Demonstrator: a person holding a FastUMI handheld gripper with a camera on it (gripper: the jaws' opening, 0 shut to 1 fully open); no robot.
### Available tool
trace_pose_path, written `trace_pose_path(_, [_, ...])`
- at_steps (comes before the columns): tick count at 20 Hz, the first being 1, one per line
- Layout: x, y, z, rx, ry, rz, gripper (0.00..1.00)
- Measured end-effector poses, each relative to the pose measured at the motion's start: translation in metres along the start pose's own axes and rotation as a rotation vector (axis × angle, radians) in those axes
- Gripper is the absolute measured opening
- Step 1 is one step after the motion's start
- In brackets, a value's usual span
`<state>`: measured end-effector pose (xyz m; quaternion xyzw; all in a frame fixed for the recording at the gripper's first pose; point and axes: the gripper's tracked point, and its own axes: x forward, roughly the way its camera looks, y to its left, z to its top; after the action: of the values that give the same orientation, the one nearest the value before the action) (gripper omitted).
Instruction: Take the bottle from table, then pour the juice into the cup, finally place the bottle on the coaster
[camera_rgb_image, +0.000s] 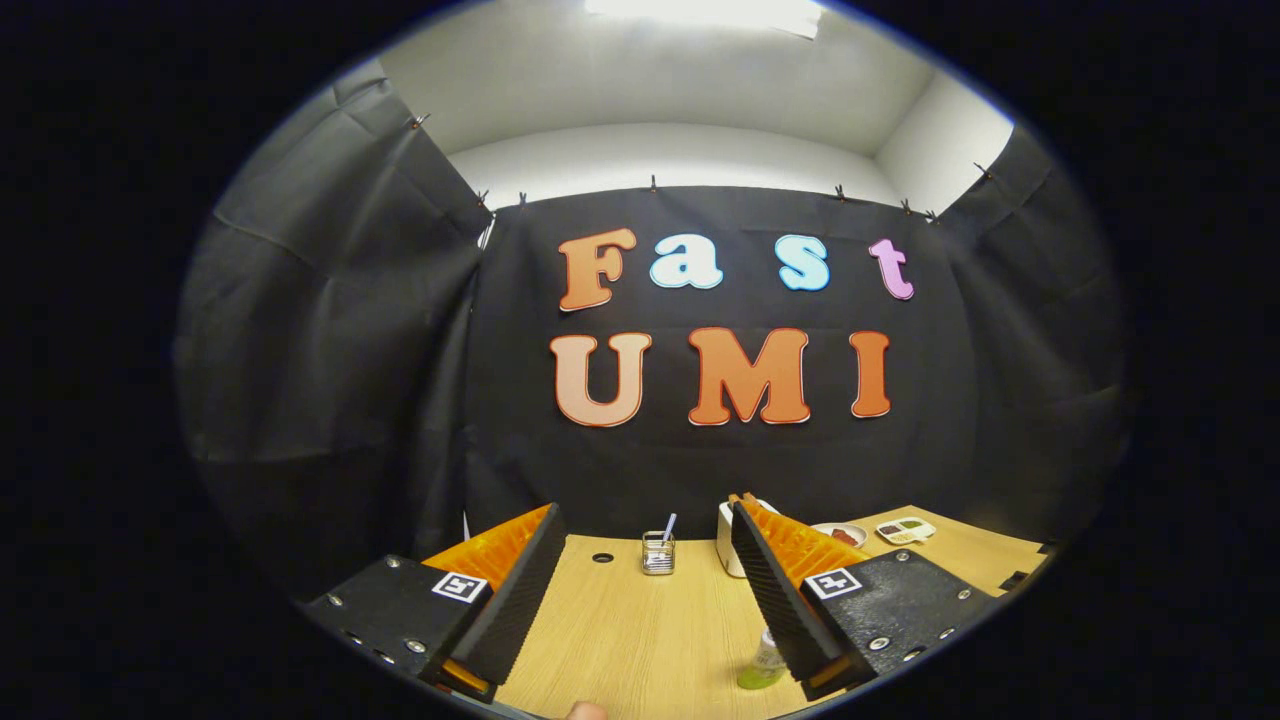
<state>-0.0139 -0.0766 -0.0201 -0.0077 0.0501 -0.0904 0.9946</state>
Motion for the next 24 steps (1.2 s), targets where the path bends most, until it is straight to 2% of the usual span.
trace_pose_path(5, [0.003, -0.041, -0.026, -0.014, 0.032, -0.065, 0.99])
trace_pose_path(11, [0.004, -0.098, -0.109, -0.085, 0.135, -0.127, 1.0])
trace_pose_path(16, [-0.005, -0.125, -0.194, -0.039, 0.251, -0.142, 1.0])
trace_pose_path(24, [-0.001, -0.144, -0.28, -0.016, 0.406, -0.16, 1.0])
